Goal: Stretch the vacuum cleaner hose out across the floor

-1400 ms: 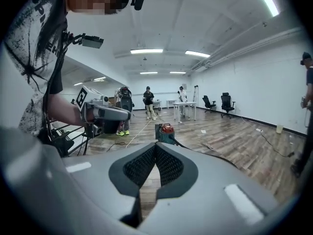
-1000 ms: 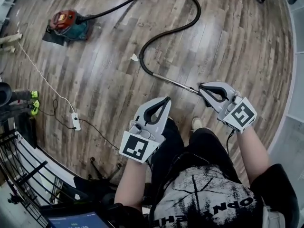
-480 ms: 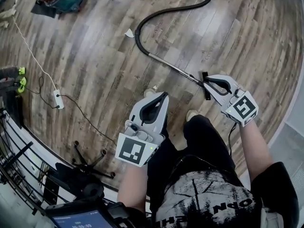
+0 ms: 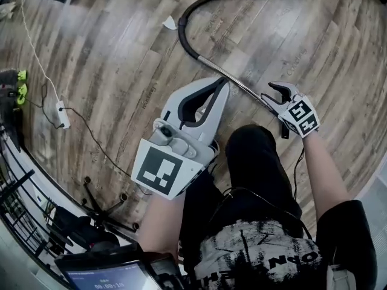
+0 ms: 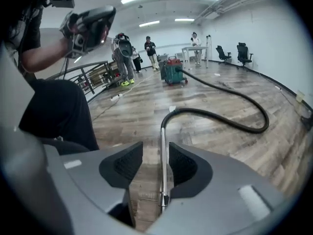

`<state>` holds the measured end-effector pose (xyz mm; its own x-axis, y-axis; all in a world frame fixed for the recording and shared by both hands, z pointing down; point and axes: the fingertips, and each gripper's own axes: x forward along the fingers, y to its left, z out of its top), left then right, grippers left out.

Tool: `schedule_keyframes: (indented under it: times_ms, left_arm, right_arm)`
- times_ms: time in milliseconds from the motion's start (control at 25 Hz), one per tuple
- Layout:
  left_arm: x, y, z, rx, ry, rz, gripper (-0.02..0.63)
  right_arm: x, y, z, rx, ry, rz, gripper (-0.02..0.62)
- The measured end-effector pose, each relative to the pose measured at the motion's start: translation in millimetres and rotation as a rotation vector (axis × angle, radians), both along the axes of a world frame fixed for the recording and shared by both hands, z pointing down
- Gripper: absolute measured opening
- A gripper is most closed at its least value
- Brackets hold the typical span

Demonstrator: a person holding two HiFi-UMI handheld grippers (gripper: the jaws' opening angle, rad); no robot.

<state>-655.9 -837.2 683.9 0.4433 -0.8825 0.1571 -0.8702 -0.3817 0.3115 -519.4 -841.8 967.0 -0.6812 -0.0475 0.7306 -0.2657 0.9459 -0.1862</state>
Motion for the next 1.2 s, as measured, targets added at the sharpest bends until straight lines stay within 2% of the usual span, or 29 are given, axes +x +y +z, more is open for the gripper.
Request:
schedule_keyframes:
  times_ms: [240,400,560,640,840,1040,1200]
  left_arm:
    - [2,15,59,0.011,-0.069,-0.041,0.000]
    - [-3,40,88,-0.030,-0.107,-0.110,0.000]
    - [-6,75,110,-0.067,-0.133,-0.195,0.000]
    - [-12,91,118,-0.089,-0.149,-0.235,0.000]
    - [-20,121,133,-0.122,-0.175,-0.296,0.000]
    - [-25,139,146,-0.163,-0.190,-0.335,0.000]
    - [-25,139,153,-0.171,-0.197,-0.348,0.000]
  right_arm:
    - [19,20,161,-0.061,0.190,-0.066,0.183]
    - [24,30,233,-0.102,0.285,-0.102,0.189]
    - [32,40,288,-0.171,0.368,-0.099,0.190]
    - [34,41,309,-0.189,0.413,-0.089,0.184]
    - [39,37,338,-0.154,0.483,-0.091,0.170]
    - [33,42,354,-0.130,0.508,-0.141,0.178]
    - [32,44,359,-0.136,0.504,-0.105,0.183]
